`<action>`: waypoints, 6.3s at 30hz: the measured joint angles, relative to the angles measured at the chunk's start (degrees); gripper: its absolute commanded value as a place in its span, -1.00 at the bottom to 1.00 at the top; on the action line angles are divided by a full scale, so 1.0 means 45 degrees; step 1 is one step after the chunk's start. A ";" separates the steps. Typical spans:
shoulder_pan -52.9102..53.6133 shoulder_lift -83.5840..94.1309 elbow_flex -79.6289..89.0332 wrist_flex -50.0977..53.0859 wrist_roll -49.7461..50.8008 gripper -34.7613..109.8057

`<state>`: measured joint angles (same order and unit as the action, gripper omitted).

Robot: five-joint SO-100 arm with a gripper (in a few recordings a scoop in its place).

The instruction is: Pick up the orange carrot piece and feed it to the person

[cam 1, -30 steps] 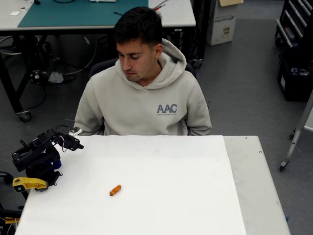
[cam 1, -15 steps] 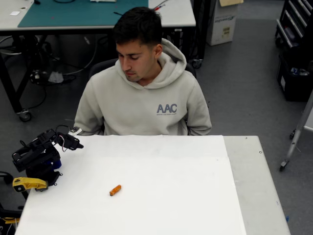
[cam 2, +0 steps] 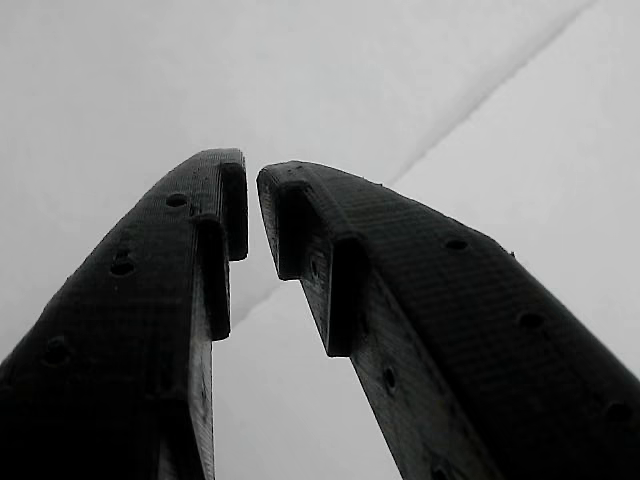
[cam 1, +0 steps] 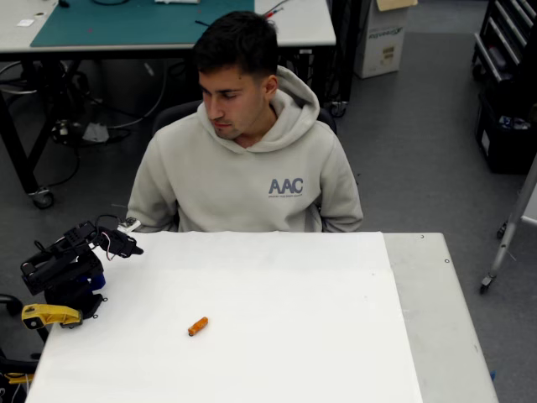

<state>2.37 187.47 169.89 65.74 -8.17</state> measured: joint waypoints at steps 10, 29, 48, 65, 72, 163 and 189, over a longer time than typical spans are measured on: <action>0.0000 0.0000 0.0000 0.0000 0.0000 -0.56; 0.0000 0.0000 0.0000 0.0000 0.0000 -0.56; 0.0000 0.0000 0.0000 0.0000 -0.0117 -0.56; 0.0000 0.0000 0.0000 0.0000 -0.0117 -0.55; 0.0000 0.0000 0.0000 0.0000 -0.0117 -0.55; 1.1621 -2.2715 -1.7734 -0.0020 -0.8945 -0.56; 1.2051 -2.3789 -1.9316 -0.0020 -0.9219 -0.55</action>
<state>56.60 80.42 82.97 65.65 -49.66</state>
